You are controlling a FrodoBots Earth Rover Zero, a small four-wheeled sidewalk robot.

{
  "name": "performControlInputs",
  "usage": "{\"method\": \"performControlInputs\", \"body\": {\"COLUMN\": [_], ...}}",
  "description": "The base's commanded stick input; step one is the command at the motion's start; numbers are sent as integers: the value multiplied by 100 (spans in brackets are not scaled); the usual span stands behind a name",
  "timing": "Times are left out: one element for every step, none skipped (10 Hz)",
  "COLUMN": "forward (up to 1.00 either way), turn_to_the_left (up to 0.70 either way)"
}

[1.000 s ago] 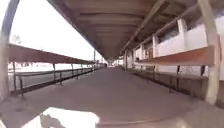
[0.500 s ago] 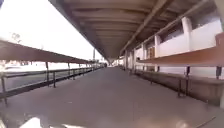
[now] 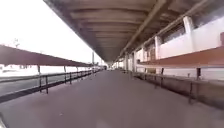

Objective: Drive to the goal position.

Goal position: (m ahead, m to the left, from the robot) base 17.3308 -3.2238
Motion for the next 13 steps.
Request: {"method": "performControlInputs", "body": {"forward": [70, 70, 70, 70, 70, 70, 70, 70, 70, 70, 70, 70, 70], "turn_to_the_left": [0, 0, 0, 33, 26, 20, 13, 6, 0, 0, 0, 0, 0]}}
